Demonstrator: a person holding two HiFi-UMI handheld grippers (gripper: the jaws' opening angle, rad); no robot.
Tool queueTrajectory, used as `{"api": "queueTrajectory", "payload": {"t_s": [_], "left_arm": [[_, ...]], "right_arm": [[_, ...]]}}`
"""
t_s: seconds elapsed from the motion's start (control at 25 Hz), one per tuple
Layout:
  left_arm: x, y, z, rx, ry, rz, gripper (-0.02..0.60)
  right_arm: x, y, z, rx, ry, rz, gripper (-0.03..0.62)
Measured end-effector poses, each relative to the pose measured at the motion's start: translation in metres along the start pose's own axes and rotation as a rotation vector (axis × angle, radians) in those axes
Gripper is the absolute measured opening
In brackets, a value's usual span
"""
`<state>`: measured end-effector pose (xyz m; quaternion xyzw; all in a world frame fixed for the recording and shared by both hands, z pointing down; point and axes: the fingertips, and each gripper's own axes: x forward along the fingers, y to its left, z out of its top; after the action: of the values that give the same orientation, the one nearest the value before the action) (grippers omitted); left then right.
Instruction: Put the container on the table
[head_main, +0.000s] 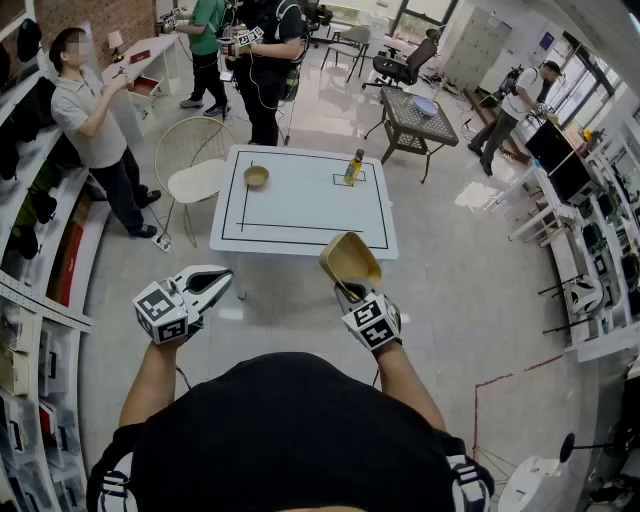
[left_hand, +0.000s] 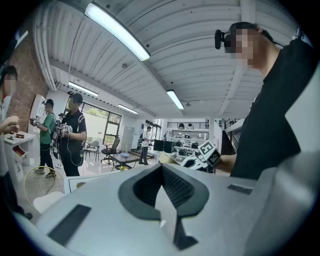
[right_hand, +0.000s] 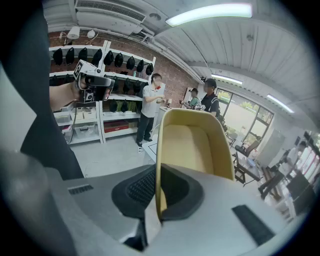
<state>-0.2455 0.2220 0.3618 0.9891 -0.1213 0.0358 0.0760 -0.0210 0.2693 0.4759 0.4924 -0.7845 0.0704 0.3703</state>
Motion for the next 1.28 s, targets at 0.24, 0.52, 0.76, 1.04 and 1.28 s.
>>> {"api": "queueTrajectory", "payload": {"t_s": [0.24, 0.52, 0.76, 1.04, 1.28], "left_arm": [[-0.010, -0.006, 0.008, -0.002, 0.007, 0.012, 0.006], [-0.025, -0.004, 0.001, -0.024, 0.016, 0.021, 0.006], [-0.026, 0.004, -0.011, -0.039, 0.017, 0.015, 0.006], [-0.015, 0.015, -0.018, 0.001, 0.026, -0.009, 0.006], [0.003, 0.025, -0.019, 0.027, 0.033, -0.026, 0.006]], "right_arm": [[-0.007, 0.009, 0.002, 0.002, -0.007, 0.000, 0.009], [-0.012, 0.019, 0.010, 0.030, -0.019, -0.002, 0.009], [-0.007, 0.011, 0.009, 0.045, -0.001, -0.007, 0.009], [0.013, 0.008, 0.018, 0.028, -0.010, 0.007, 0.009], [0.024, -0.007, 0.009, 0.037, 0.005, 0.005, 0.009]]}}
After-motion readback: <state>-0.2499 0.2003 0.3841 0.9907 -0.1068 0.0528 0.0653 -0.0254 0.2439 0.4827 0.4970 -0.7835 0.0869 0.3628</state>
